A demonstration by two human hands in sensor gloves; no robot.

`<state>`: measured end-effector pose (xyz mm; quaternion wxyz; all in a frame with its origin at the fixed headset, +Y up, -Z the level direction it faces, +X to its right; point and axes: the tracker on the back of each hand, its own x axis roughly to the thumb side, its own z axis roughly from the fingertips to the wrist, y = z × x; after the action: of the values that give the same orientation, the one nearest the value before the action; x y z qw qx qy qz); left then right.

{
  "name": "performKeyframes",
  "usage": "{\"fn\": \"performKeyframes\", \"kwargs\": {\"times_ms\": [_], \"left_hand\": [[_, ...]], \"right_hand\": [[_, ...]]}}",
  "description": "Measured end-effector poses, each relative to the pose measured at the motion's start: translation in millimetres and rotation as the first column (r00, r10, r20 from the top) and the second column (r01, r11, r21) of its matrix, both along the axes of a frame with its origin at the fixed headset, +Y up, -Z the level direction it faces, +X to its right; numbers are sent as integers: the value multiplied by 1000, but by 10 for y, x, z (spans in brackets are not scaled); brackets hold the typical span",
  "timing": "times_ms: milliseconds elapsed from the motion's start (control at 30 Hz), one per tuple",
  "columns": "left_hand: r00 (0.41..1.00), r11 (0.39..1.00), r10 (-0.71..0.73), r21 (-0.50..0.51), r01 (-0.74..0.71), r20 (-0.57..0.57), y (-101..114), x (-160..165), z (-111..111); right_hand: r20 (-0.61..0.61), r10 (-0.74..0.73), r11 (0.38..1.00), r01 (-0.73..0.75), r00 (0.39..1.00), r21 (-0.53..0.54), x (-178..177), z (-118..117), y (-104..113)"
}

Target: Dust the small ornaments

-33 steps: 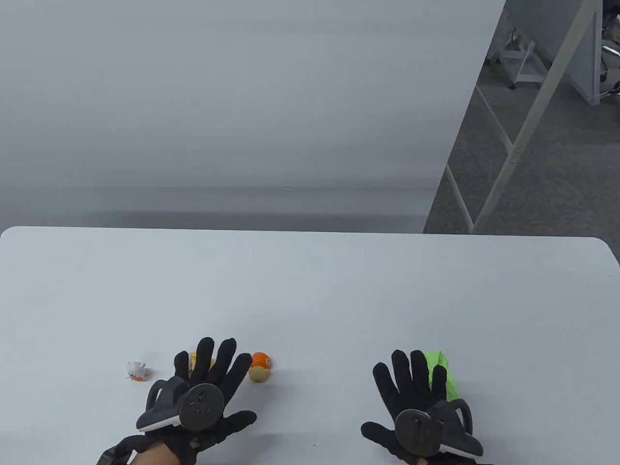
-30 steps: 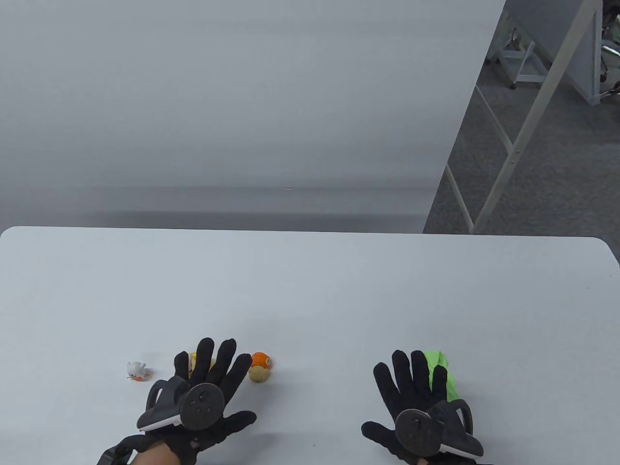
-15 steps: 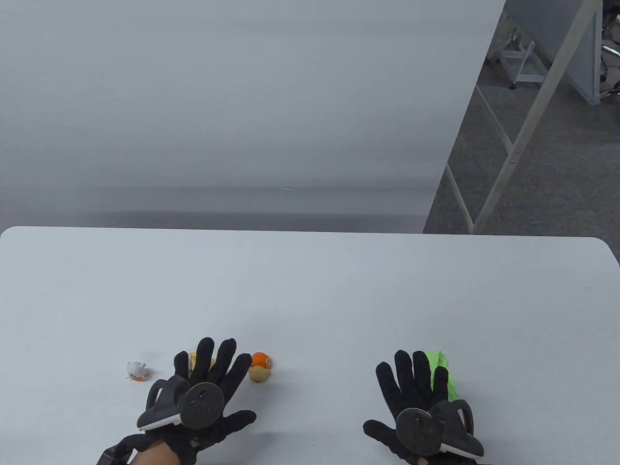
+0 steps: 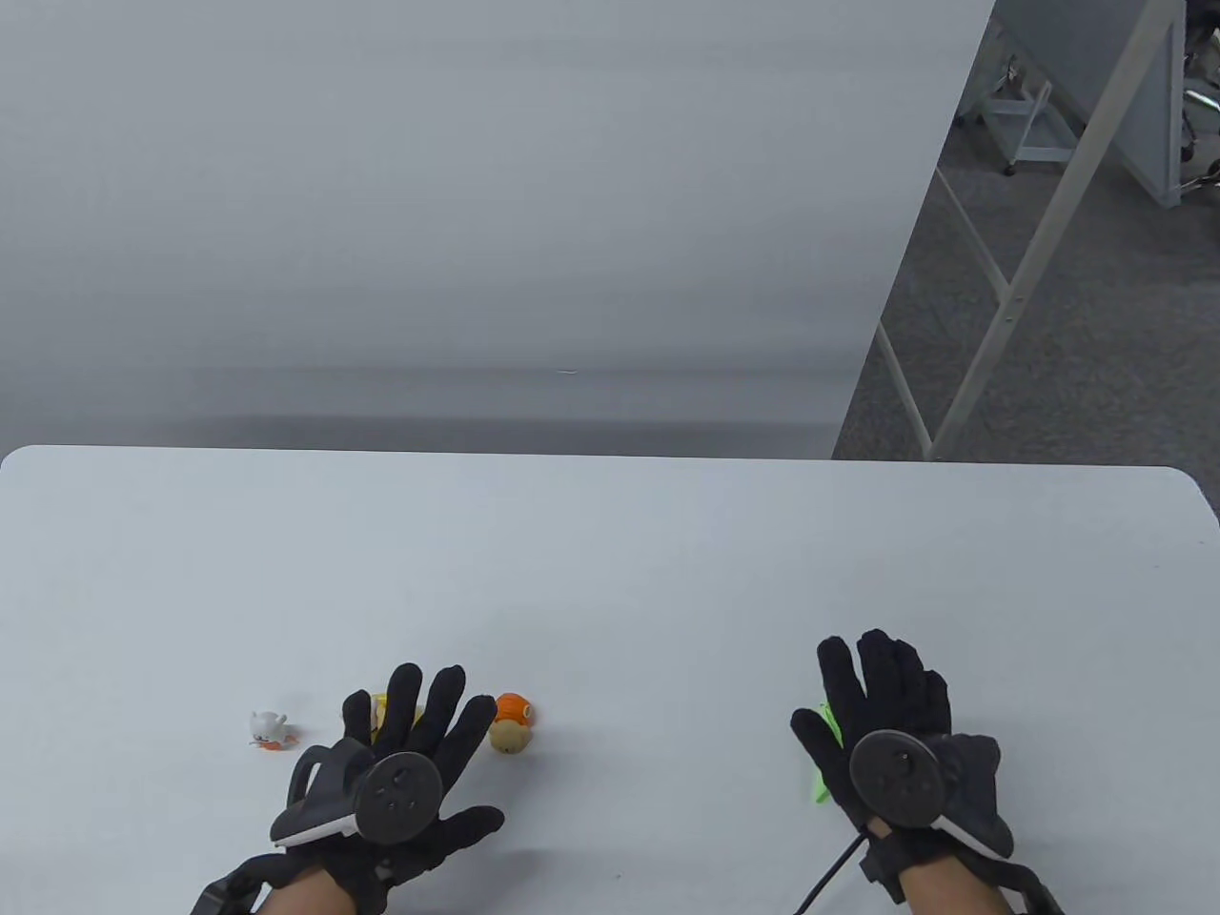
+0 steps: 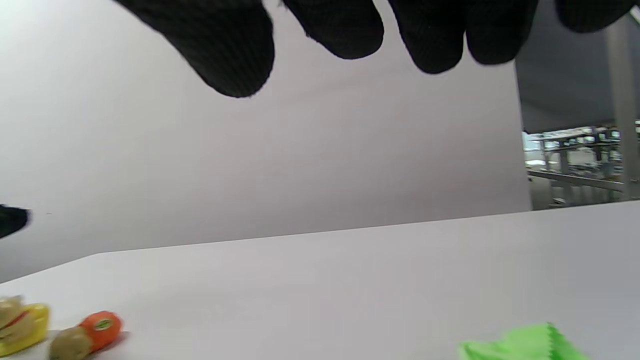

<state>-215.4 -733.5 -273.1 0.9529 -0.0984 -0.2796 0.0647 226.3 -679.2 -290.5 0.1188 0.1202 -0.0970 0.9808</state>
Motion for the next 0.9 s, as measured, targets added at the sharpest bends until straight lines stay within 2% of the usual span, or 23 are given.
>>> {"fn": "performKeyframes", "kwargs": {"times_ms": [100,233,333,433,533,700,767,867,900], "left_hand": [[1000,1000,0,-2,0,-2,2,-1,2],[1000,1000,0,0,0,-1,1,-3,1],[1000,1000,0,-2,0,-1,0,-4,2],[1000,1000,1,-5,-1,-2,-1,-7,0],[1000,1000,1,-6,-1,-3,-1,-12,-2],[1000,1000,-4,-9,4,-3,-7,-7,-5],[1000,1000,-6,-11,6,0,-14,2,-6],[1000,1000,-12,-21,13,15,-19,17,-6],[1000,1000,-12,-20,13,14,-17,19,-5]], "right_hand": [[114,-2,994,14,993,-106,115,-277,-212],[204,135,936,-57,970,-348,178,-556,-682],[194,209,881,-98,958,-464,171,-655,-902],[157,314,793,-168,936,-585,140,-708,-1085],[131,376,796,-248,917,-551,65,-712,-1153],[60,395,840,-334,917,-427,-41,-675,-1067],[34,352,865,-311,935,-393,-100,-640,-917],[-18,264,930,-260,964,-259,-234,-491,-540],[-25,253,938,-251,967,-240,-254,-462,-492]]}}
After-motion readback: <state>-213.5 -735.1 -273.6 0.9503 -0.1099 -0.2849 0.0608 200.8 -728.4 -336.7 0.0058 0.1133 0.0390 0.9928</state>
